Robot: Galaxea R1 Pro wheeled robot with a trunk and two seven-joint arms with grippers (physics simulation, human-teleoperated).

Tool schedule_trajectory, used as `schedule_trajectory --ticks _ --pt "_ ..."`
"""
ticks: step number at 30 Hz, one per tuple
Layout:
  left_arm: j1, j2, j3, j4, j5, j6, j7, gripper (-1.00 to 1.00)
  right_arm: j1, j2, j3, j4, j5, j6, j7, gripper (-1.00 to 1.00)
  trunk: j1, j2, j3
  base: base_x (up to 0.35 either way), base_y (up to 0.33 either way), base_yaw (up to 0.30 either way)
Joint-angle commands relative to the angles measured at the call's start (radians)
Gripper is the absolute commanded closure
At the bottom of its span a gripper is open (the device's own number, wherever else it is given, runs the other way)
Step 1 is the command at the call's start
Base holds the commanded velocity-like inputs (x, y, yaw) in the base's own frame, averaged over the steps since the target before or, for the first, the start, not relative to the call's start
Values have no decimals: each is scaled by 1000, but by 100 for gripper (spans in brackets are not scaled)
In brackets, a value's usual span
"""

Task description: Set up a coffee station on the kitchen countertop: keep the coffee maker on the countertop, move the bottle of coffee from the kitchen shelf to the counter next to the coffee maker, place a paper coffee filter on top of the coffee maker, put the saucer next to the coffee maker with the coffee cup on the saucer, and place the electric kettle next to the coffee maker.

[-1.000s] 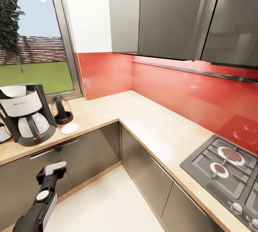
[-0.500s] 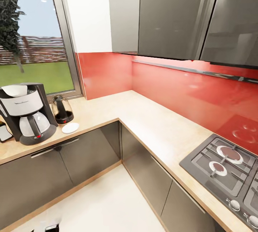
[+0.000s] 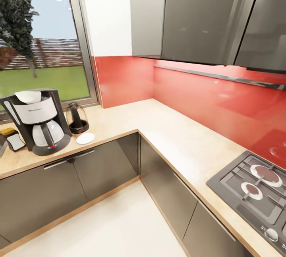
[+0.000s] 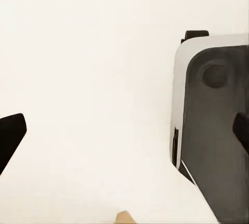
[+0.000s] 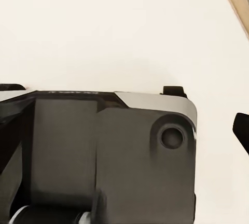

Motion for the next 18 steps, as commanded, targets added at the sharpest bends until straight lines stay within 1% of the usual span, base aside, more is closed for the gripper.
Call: schedule_trajectory --ticks 1,4,5,6,7,8,11,12,13,17,18 --pt "-1 1 8 6 -12 0 -25 -100 -1 1 7 8 -10 -5 4 -100 1 -2 -3 0 0 181" --pt "1 3 8 11 -13 20 -84 -100 -1 0 7 16 -9 -5 5 -100 1 -2 -7 0 0 173" --pt "2 5 9 11 -13 35 -111 -100 -1 -2 7 19 -8 -4 5 -100 1 -2 -8 0 0 110" --pt "3 9 12 12 -12 75 -172 -100 -1 -5 8 21 -6 -3 5 -100 1 -2 -8 0 0 29" --pt "3 9 13 12 -12 82 -185 -100 -1 -3 10 22 -3 -3 5 -100 1 -2 -8 0 0 18" --pt "3 9 13 11 -11 84 -190 -100 -1 -3 12 22 1 -2 6 -100 1 -2 -8 0 0 15" --pt "3 7 16 8 -9 90 -204 -100 -1 -2 26 21 39 -4 5 -100 1 -2 -8 0 0 7" --pt "2 6 16 6 -9 91 -208 -100 -1 -3 32 21 66 -4 4 -100 1 -2 -8 0 0 2" --pt "3 8 17 6 -9 91 -209 -100 -1 -5 35 21 77 -4 3 -100 1 -2 -8 0 0 0" --pt "10 15 18 10 -10 90 -204 -100 -1 -5 36 21 83 -5 4 -100 1 -2 -8 0 0 0" --pt "19 20 19 10 -10 89 -202 -100 -1 -5 36 21 83 -5 5 -100 1 -2 -8 0 0 0"
